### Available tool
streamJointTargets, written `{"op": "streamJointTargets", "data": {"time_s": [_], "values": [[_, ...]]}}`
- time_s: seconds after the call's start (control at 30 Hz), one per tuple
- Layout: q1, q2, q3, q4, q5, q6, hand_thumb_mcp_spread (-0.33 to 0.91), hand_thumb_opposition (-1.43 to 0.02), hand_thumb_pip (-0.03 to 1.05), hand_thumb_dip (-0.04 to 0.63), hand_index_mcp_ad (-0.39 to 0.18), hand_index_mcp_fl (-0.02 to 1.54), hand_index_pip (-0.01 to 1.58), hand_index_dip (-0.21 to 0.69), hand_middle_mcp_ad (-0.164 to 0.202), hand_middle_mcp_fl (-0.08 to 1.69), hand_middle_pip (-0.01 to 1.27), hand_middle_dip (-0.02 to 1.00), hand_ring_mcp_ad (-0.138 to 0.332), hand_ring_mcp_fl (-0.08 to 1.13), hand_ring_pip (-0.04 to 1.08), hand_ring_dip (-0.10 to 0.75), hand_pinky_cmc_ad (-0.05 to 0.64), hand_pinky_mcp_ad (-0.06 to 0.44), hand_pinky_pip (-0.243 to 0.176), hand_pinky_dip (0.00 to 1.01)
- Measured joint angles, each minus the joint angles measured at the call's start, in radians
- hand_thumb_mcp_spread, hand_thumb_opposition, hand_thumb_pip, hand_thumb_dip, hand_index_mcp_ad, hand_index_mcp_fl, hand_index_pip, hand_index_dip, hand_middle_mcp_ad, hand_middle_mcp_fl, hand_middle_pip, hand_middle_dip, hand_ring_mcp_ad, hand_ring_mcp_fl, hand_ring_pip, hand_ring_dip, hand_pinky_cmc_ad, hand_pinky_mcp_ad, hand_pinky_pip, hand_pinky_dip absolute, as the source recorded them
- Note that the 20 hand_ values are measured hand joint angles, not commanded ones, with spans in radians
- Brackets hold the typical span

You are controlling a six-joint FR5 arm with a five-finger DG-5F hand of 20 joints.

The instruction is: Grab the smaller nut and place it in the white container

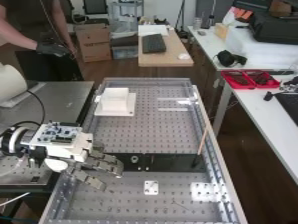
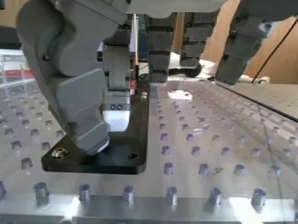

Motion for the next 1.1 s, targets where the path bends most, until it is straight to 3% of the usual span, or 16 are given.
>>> {"op": "streamJointTargets", "data": {"time_s": [0.67,1.1], "values": [[0.004,0.005,0.02,-0.017,-0.019,-0.009,0.49,-0.91,0.58,0.188,-0.19,0.4,1.53,0.04,0.063,0.21,0.13,0.3,0.112,0.03,0.11,0.161,0.351,0.314,0.051,0.32],[0.065,0.116,-0.002,-0.044,-0.067,0.028,0.49,-0.91,0.58,0.188,-0.19,0.4,1.53,0.04,0.066,0.21,0.13,0.3,0.112,0.03,0.11,0.161,0.351,0.311,0.051,0.31]]}}
